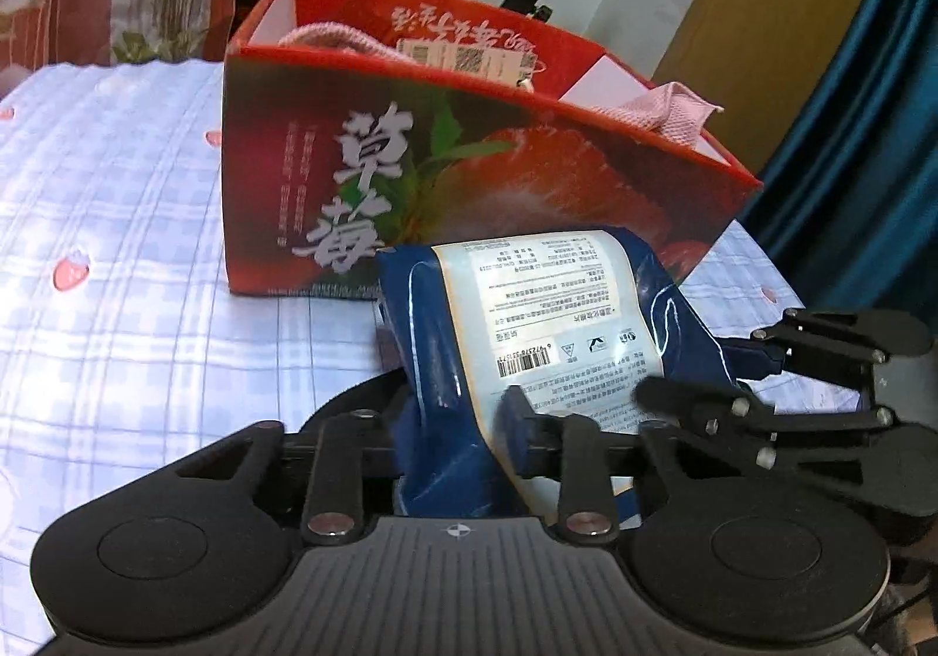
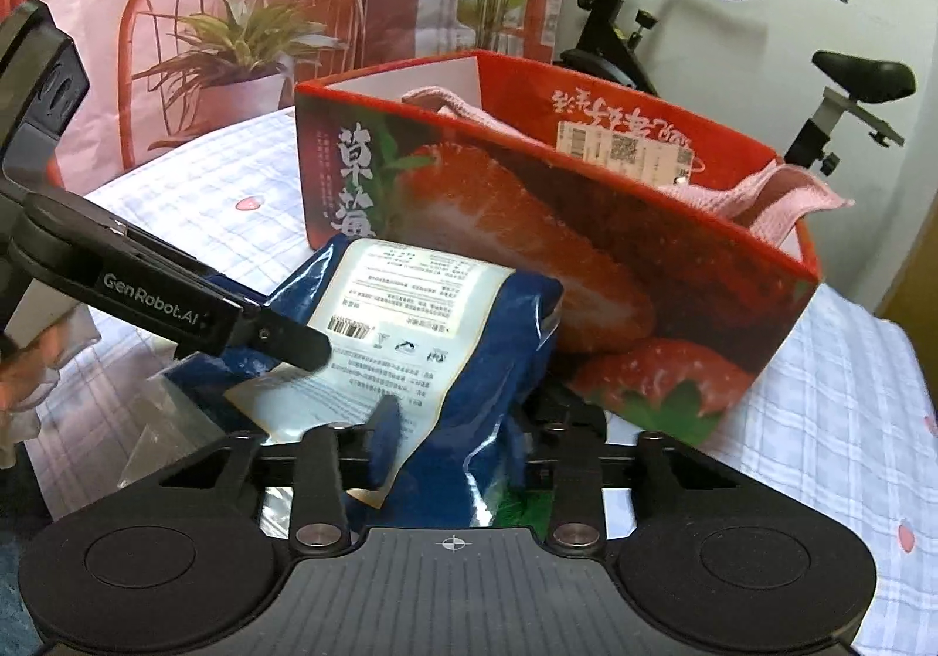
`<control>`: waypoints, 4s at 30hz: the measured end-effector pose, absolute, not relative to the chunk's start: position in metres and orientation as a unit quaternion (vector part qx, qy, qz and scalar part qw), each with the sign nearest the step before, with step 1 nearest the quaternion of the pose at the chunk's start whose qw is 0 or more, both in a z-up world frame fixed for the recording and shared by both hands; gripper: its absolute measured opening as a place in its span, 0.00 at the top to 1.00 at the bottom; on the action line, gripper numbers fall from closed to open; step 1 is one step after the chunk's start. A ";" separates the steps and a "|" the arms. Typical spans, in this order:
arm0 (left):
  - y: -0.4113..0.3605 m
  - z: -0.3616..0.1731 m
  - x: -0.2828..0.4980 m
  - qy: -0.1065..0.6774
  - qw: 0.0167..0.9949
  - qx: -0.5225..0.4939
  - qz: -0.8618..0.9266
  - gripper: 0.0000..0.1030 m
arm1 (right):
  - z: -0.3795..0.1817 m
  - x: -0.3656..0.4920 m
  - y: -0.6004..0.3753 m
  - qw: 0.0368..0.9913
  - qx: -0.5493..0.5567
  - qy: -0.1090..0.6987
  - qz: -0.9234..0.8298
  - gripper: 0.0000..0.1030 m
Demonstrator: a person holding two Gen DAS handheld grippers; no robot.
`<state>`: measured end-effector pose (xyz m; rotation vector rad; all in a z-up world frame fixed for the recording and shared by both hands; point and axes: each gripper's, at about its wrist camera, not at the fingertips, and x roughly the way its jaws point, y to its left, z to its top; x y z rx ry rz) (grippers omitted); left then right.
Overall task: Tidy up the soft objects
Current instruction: 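Move both tools back down toward the blue packet on the bed, then close the left gripper on the blue packet while the right gripper grasps it too, then carry the blue packet with both grippers over the box and release it, then move both tools down to the black eye mask on the bed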
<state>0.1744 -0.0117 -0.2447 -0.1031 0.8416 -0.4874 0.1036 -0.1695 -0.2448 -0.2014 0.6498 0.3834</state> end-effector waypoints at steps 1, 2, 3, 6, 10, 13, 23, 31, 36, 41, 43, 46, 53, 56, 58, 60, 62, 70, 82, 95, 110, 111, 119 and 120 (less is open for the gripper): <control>-0.010 -0.242 0.174 0.403 0.883 -0.052 -0.236 0.76 | -0.242 0.103 -0.170 0.926 -0.097 0.314 0.187 0.81; -0.008 -0.240 0.173 0.401 0.883 -0.055 -0.239 0.76 | -0.240 0.103 -0.172 0.926 -0.097 0.312 0.187 0.82; -0.007 -0.238 0.172 0.398 0.883 -0.056 -0.241 0.77 | -0.238 0.103 -0.174 0.927 -0.097 0.311 0.187 0.84; -0.006 -0.229 0.167 0.388 0.887 -0.052 -0.244 0.77 | -0.230 0.102 -0.176 0.929 -0.097 0.304 0.188 0.85; -0.003 -0.212 0.161 0.369 0.895 -0.048 -0.245 0.77 | -0.215 0.096 -0.175 0.935 -0.101 0.284 0.186 0.85; 0.001 -0.195 0.158 0.353 0.901 -0.049 -0.247 0.77 | -0.201 0.092 -0.174 0.940 -0.100 0.268 0.188 0.85; -0.003 -0.144 0.163 0.301 0.917 -0.044 -0.257 0.77 | -0.155 0.095 -0.178 0.951 -0.105 0.219 0.190 0.85; -0.016 -0.122 0.188 0.281 0.921 -0.034 -0.266 0.77 | -0.126 0.117 -0.193 0.958 -0.097 0.198 0.184 0.85; -0.020 -0.115 0.208 0.274 0.924 -0.036 -0.264 0.77 | -0.114 0.137 -0.199 0.960 -0.100 0.188 0.180 0.85; -0.027 -0.114 0.230 0.275 0.925 -0.023 -0.261 0.77 | -0.111 0.162 -0.204 0.962 -0.098 0.187 0.175 0.85; -0.029 -0.115 0.240 0.278 0.925 -0.023 -0.259 0.77 | -0.113 0.172 -0.205 0.961 -0.099 0.190 0.173 0.85; -0.030 -0.118 0.255 0.285 0.924 -0.023 -0.256 0.77 | -0.116 0.191 -0.206 0.961 -0.096 0.196 0.170 0.85; -0.033 -0.131 0.289 0.307 0.921 -0.018 -0.240 0.77 | -0.130 0.234 -0.209 0.959 -0.081 0.217 0.162 0.85; -0.035 -0.138 0.301 0.316 0.920 -0.009 -0.232 0.77 | -0.138 0.251 -0.207 0.957 -0.081 0.231 0.158 0.85; -0.036 -0.143 0.309 0.324 0.918 -0.004 -0.228 0.77 | -0.145 0.262 -0.206 0.955 -0.080 0.241 0.156 0.85; -0.038 -0.146 0.315 0.329 0.917 0.002 -0.226 0.77 | -0.151 0.271 -0.206 0.953 -0.079 0.251 0.153 0.85; -0.040 -0.151 0.321 0.337 0.915 0.010 -0.223 0.77 | -0.157 0.279 -0.205 0.951 -0.075 0.262 0.147 0.85; -0.043 -0.163 0.325 0.358 0.907 0.046 -0.218 0.76 | -0.183 0.302 -0.200 0.933 -0.054 0.329 0.138 0.85; -0.047 -0.174 0.320 0.387 0.893 0.065 -0.222 0.76 | -0.202 0.311 -0.205 0.908 -0.005 0.400 0.123 0.85; -0.043 -0.164 0.312 0.386 0.896 0.066 -0.208 0.75 | -0.203 0.301 -0.205 0.906 0.002 0.414 0.094 0.80; -0.030 -0.120 0.249 0.333 0.917 0.071 -0.207 0.54 | -0.149 0.235 -0.211 0.942 -0.013 0.327 0.072 0.61; -0.027 -0.117 0.241 0.330 0.918 0.070 -0.207 0.54 | -0.147 0.226 -0.211 0.944 -0.013 0.321 0.076 0.61; -0.012 -0.127 0.193 0.331 0.920 0.039 -0.207 0.54 | -0.149 0.167 -0.212 0.951 -0.005 0.292 0.103 0.61; -0.010 -0.132 0.190 0.333 0.919 0.037 -0.205 0.54 | -0.152 0.163 -0.212 0.951 0.000 0.292 0.105 0.61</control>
